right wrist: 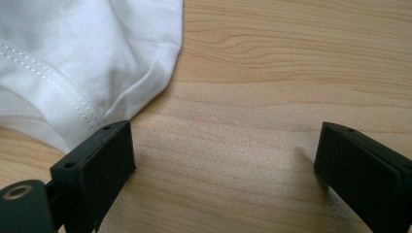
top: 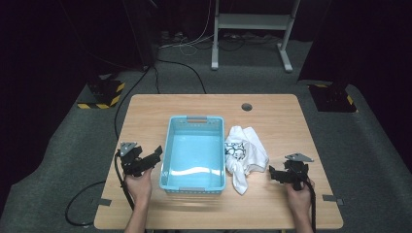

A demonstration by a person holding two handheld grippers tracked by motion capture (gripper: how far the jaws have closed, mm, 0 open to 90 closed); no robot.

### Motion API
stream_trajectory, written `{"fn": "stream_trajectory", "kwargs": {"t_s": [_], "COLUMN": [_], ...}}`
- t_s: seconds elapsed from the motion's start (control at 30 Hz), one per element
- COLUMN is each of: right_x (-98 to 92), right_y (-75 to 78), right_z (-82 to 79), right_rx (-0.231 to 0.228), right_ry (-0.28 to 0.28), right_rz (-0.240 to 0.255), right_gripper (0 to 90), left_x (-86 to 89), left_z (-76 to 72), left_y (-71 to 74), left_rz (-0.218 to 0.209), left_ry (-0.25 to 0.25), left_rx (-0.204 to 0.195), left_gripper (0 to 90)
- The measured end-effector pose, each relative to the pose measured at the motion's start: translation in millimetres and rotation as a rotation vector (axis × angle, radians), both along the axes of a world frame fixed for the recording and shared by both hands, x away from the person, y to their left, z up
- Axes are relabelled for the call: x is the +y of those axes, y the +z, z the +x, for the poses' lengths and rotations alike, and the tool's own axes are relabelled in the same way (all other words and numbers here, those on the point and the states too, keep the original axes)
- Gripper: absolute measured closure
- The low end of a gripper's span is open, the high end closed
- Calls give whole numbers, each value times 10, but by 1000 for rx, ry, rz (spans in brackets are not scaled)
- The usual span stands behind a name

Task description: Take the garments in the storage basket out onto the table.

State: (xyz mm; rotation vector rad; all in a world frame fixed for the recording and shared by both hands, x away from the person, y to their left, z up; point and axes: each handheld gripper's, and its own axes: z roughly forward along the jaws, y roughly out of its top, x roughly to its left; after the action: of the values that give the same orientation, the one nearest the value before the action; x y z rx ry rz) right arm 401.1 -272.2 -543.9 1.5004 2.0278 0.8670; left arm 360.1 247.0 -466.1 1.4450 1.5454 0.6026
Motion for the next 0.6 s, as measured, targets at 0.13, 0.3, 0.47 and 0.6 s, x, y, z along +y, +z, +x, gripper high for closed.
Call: {"fn": "stream_trajectory", "kwargs": {"t_s": [0.13,0.3,0.47,0.6], "right_x": [0,0,0,0], "right_y": [0,0,0,0], "right_z": [0,0,0,0], "right_rx": [0,0,0,0], "right_ry": [0,0,0,0], "right_rz": [0,0,0,0], "right_gripper": [70,70,70,70], "left_x": [1,11,48,75], "left_z": [0,-5,-32,-45], "left_y": [-20,-60,-90,-122], "left_rz": [1,9,8,4], "left_ry": [2,8,22,30], "left_rx": [5,17,22,31], "left_gripper": [153,153,153,153]}}
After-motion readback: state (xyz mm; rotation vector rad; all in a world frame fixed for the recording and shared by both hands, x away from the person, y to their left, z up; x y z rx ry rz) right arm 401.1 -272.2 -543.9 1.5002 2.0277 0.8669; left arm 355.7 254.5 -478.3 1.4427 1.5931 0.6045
